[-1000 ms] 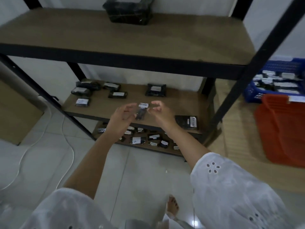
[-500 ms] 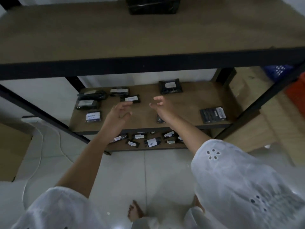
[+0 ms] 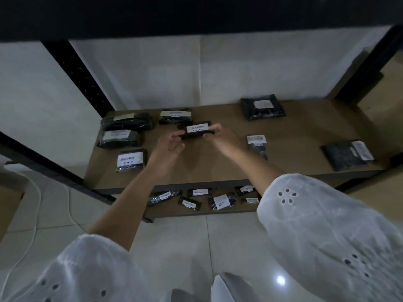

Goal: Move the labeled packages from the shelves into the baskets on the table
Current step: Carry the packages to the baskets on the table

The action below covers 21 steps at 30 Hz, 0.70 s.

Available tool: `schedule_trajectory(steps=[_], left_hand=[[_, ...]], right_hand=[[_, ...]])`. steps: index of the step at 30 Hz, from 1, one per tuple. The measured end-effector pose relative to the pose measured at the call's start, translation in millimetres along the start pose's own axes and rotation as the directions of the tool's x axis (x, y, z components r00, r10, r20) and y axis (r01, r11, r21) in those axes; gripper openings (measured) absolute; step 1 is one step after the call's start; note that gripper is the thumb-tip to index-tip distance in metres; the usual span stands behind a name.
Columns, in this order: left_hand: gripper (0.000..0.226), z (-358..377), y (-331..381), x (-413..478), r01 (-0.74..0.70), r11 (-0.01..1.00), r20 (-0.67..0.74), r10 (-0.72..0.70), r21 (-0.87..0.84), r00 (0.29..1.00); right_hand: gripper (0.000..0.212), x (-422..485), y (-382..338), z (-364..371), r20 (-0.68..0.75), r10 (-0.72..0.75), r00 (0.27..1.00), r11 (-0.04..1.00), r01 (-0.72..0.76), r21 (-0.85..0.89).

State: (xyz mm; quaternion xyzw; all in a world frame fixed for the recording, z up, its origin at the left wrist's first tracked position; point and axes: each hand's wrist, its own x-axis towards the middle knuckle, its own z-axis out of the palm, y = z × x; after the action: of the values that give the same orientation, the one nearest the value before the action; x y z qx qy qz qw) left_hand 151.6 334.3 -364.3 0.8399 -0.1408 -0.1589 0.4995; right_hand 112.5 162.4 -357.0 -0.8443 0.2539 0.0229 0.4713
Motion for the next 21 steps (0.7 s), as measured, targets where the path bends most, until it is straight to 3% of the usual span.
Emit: schedule_trajectory(steps=[4,7,10,14,18,21], left_hand=[[0.027,10.8,-36.6,33.8,-0.014,0.999,-0.136,0.021,0.050,0.991],[0.027,7.9,-49.6,57.0,-0.048,0.994,-0.207,0.067,0.095,0.976],[0.026,6.1,-52.0,73.7,-0.102,0.989,-0.276,0.129,0.110,0.953],[0.029,3.0,-43.4,106.6,-0.039,0.966,-0.375,0.136,0.255,0.917],[0.038,-0.5,-33.9,145.7,0.079,0.966,-0.295,-0.003,0.246,0.956],[0.042,-0.6,-33.5,165.3,0.192,0.924,-0.204,-0.128,0.331,0.971]], right_hand=[[0.043,47.3,11.6,31.2,-0.080,-0.002,0.997,0.995,-0.006,-0.099],[0.049,72.8,12.9,41.9,-0.235,-0.051,0.971,0.972,-0.005,-0.234],[0.063,85.6,11.6,47.4,-0.319,0.029,0.947,0.975,-0.098,-0.200],[0.074,94.0,18.2,45.4,-0.235,-0.020,0.972,0.959,-0.047,-0.279],[0.077,101.5,27.4,33.7,-0.199,-0.031,0.980,0.960,-0.026,-0.277],[0.065,105.3,32.9,22.4,-0.085,0.036,0.996,0.992,-0.046,-0.115]])
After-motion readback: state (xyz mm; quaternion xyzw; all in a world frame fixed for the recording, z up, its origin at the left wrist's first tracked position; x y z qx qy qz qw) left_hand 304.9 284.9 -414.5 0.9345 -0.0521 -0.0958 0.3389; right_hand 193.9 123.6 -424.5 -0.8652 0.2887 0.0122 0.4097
